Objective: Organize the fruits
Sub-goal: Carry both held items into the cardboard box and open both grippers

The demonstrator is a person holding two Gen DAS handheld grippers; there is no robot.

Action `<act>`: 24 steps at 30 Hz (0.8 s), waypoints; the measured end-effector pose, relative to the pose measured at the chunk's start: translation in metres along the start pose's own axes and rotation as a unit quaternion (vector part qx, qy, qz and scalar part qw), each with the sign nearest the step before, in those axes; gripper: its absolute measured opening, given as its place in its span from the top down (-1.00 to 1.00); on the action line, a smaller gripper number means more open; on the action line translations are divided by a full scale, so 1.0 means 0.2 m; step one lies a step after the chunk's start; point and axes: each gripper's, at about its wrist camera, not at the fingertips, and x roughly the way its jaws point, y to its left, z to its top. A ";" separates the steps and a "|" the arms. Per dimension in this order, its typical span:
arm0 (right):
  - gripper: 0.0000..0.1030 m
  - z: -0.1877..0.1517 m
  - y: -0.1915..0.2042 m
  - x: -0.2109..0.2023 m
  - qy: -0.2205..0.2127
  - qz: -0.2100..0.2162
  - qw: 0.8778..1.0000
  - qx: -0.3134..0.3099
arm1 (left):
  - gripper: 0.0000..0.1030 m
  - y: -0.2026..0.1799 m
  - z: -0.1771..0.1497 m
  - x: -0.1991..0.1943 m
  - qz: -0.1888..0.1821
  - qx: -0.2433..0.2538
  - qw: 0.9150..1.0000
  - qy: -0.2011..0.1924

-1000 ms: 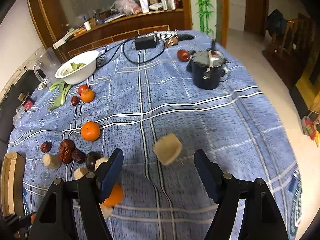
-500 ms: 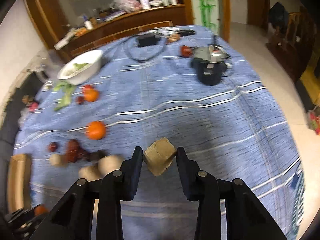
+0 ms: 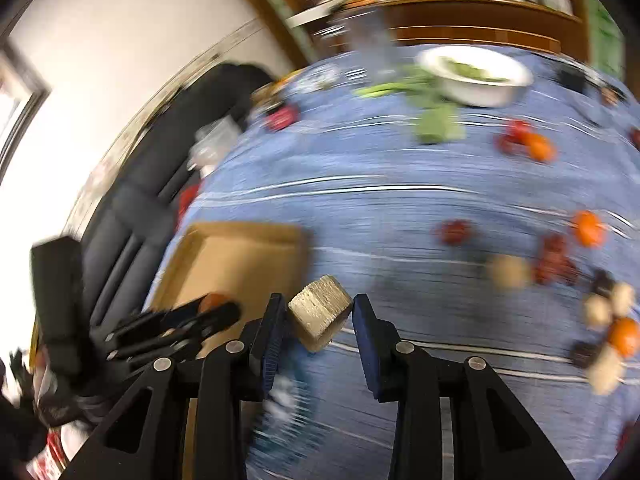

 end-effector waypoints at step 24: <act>-0.07 0.01 0.35 0.58 0.051 -0.086 0.991 -0.090 | 0.13 0.40 0.12 0.16 -0.008 -0.033 0.999 0.022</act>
